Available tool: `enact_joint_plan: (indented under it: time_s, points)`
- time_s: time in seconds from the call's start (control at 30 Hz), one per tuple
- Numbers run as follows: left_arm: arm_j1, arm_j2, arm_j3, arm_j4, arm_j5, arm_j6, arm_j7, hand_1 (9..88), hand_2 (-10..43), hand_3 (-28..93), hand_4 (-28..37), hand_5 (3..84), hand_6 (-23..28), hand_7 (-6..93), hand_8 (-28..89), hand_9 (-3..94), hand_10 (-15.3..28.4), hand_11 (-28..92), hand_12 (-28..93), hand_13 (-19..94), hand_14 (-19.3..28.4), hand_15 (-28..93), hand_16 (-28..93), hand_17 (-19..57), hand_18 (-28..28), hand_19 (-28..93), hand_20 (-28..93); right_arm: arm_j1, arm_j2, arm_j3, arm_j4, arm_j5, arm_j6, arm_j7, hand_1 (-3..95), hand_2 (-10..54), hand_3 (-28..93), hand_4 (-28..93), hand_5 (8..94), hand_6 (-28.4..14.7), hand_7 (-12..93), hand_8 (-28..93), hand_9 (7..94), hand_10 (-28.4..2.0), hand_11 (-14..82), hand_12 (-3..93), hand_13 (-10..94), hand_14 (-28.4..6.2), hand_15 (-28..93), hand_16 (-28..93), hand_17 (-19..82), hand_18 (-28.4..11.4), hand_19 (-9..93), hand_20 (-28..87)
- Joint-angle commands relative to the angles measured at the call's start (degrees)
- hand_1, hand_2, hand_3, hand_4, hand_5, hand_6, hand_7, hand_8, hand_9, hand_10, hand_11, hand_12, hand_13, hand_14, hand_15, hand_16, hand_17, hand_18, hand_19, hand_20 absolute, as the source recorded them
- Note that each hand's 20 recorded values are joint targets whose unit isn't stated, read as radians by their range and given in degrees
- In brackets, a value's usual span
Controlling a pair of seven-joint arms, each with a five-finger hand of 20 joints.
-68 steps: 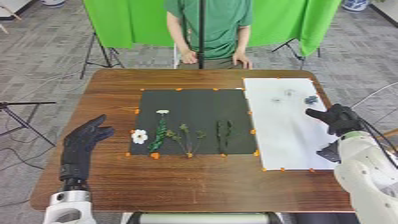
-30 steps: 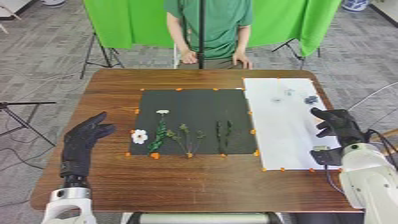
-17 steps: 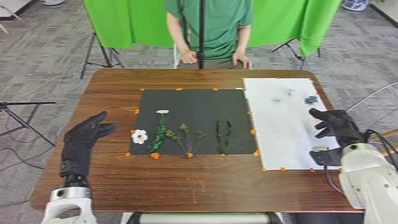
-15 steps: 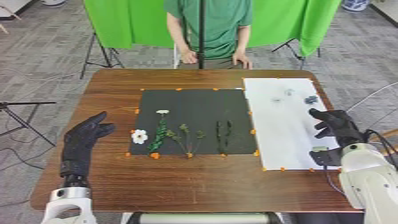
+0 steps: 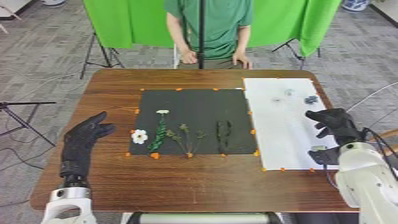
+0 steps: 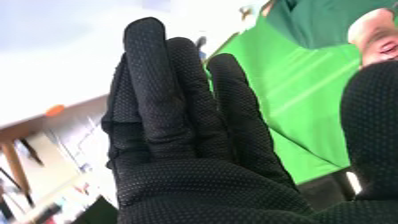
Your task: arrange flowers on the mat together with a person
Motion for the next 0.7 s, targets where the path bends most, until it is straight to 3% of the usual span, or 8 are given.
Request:
enact_joint_plan:
  time_s: [0.03, 0.27, 0.53, 0.7]
  points:
    - [1.02, -0.31, 0.15, 0.03, -0.01, -0.12, -0.4, 25.4, -0.9, 71, -20.6, 52.1, 3.1, 12.9, -6, 56.7, 15.6, 21, 15, 50, 18.5, 23, -2, 15.5, 13.3, 14, 22, 5.71, 3.22, -3.68, 3.95, -12.62, 5.31, 1.21, 23.2, -4.6, 66, -15, 54.3, -4.5, 10, -8, 59.9, -19.2, 25.9, 29.1, 59, -18.1, 57, 28, 21, -23.7, 59, 44]
    - [1.33, -0.49, 0.04, -0.12, -0.04, 0.07, -0.44, 25.5, -0.9, 71, -20.6, 52.1, 3.1, 13.0, -6, 56.8, 15.5, 21, 15, 50, 18.5, 23, -2, 15.5, 13.4, 14, 23, 9.07, 5.08, -6.17, 7.62, -20.66, 0.75, 4.43, 27.6, -9.0, 67, -16, 54.7, -2.7, 12, -8, 59.5, -19.1, 29.4, 30.9, 59, -17.7, 62, 28, 22, -23.9, 61, 45]
    - [1.79, -0.79, -0.13, -0.41, -0.12, 0.42, -0.3, 25.5, -1.0, 71, -20.6, 52.1, 3.1, 13.0, -6, 56.8, 15.5, 21, 15, 50, 18.5, 23, -2, 15.5, 13.3, 14, 22, 9.81, 5.6, -6.89, 8.45, -24.3, -7.44, 5.12, 31.9, -9.5, 67, -17, 56.1, -1.1, 14, -9, 59.7, -18.6, 31.2, 31.7, 60, -17.3, 64, 28, 23, -24.1, 62, 46]
    - [1.77, -0.69, -0.15, -0.42, -0.17, 0.41, -0.42, 25.5, -0.8, 71, -20.6, 52.1, 3.1, 13.0, -6, 56.8, 15.6, 21, 15, 50, 18.4, 23, -2, 15.6, 13.3, 14, 22, 9.41, 5.61, -7.48, 8.95, -24.48, -7.66, 4.42, 33.8, -9.5, 67, -18, 56.3, -0.7, 15, -9, 60.7, -18.3, 31.9, 31.8, 61, -16.8, 66, 29, 24, -24.3, 63, 46]
